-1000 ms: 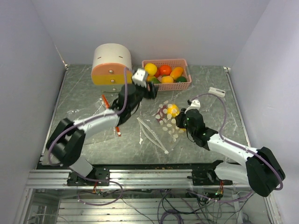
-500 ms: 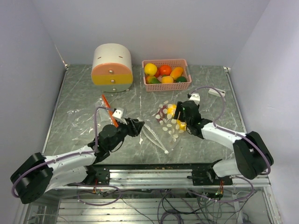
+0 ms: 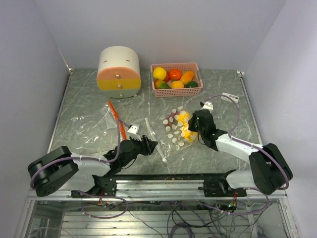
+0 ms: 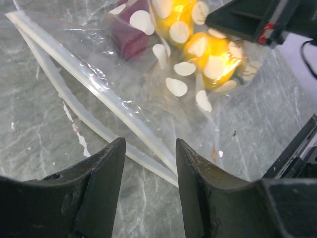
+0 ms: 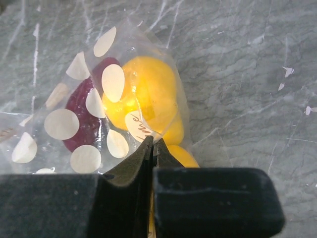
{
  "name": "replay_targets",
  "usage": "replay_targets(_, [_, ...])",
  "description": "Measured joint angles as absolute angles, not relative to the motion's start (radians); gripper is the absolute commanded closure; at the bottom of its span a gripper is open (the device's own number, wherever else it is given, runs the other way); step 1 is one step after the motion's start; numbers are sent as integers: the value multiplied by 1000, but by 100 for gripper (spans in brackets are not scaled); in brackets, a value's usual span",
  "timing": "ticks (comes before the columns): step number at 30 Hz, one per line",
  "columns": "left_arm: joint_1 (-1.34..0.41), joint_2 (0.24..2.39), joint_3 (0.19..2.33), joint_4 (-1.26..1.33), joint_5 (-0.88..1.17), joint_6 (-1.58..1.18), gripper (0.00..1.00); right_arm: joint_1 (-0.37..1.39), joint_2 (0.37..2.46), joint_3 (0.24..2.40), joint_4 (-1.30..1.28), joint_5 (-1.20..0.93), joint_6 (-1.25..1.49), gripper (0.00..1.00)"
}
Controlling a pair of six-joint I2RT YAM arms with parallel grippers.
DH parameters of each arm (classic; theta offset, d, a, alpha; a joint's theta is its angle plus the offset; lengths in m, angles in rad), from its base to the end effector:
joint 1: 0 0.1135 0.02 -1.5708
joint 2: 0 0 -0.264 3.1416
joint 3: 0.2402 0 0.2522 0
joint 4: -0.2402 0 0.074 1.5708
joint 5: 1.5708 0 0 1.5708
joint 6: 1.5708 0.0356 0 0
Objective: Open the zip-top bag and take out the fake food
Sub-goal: Adjust the zipper food storage bag at the center of the board.
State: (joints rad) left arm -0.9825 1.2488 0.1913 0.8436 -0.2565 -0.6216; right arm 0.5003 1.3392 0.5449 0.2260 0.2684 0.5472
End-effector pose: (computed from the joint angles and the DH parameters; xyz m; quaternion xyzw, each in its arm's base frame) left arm 0.1268 -0.1738 0.1570 0.0596 0.7740 -0.3782 0.5043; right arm 0.2372 0.1189 0.1794 0.0847 0.8674 0.1366 0.4711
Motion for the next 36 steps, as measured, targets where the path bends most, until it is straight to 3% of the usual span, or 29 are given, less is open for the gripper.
replay_targets(18, [-990, 1584, 249, 939, -378, -606, 42, 500, 1129, 533, 224, 164, 547, 100])
replay_targets(24, [-991, 1608, 263, 957, -378, -599, 42, 500, 1181, 529, 198, 166, 557, 61])
replay_targets(32, [-991, 1560, 251, 948, -382, -599, 42, 500, 1126, 529, 135, 202, 532, 42])
replay_targets(36, [-991, 1468, 233, 929, -386, -599, 41, 511, 1045, 535, 121, 192, 480, 37])
